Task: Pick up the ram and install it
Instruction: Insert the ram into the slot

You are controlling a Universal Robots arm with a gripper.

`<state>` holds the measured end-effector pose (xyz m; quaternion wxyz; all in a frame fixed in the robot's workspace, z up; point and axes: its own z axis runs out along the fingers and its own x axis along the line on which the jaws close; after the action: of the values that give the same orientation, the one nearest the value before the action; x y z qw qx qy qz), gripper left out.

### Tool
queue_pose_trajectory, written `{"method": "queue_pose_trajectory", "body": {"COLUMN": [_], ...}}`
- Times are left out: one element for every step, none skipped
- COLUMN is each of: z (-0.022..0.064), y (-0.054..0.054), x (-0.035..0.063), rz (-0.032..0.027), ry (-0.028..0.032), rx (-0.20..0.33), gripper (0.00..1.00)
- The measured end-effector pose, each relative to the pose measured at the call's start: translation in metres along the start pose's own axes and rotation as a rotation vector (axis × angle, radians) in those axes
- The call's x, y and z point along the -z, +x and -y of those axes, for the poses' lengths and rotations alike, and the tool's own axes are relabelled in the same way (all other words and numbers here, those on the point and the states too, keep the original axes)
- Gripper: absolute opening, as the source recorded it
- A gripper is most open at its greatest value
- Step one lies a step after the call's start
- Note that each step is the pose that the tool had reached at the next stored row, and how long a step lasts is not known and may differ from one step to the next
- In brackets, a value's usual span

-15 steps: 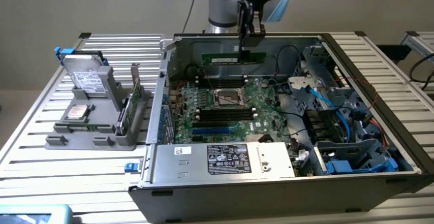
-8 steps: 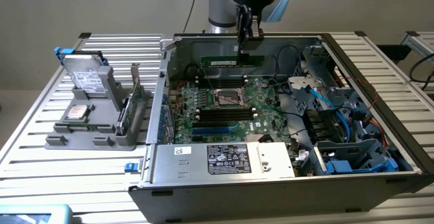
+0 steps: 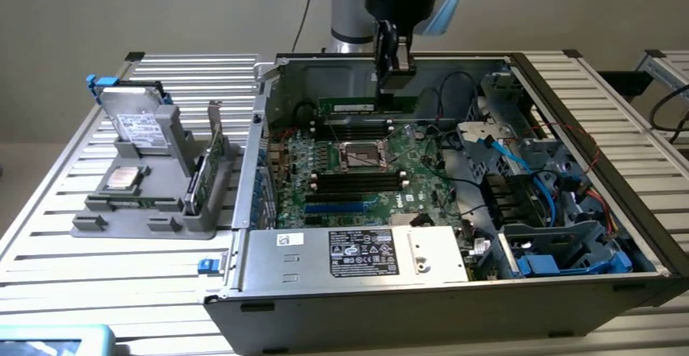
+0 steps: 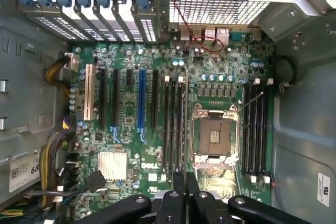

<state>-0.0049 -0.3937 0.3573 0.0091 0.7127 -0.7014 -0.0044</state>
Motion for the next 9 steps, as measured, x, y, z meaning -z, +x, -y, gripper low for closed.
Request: {"method": "queue_pose_trajectory", "body": {"z": [0.0, 0.0, 0.0001, 0.0001, 0.0001, 0.0002, 0.0002, 0.0002, 0.0002], "y": [0.0, 0.0, 0.0, 0.0, 0.0, 0.0, 0.0, 0.0, 0.0], "x": [-0.0018, -0.0034, -0.0051, -0.0069, -0.0087, -0.0105, -0.0122, -0.0134, -0.0142], "rz": [0.0001, 0.0, -0.0002, -0.0008, -0.0014, -0.002, -0.0024, -0.0027, -0.0032], "ry": [0.0, -0.0001, -0.0001, -0.0001, -0.0001, -0.0001, -0.0001, -0.0001, -0.0001], "rx": [0.0, 0.0, 0.0, 0.0, 0.0, 0.0, 0.0, 0.0, 0.0], "gripper": [0.13, 0.13, 0.13, 0.13, 0.13, 0.13, 0.13, 0.13, 0.13]}}
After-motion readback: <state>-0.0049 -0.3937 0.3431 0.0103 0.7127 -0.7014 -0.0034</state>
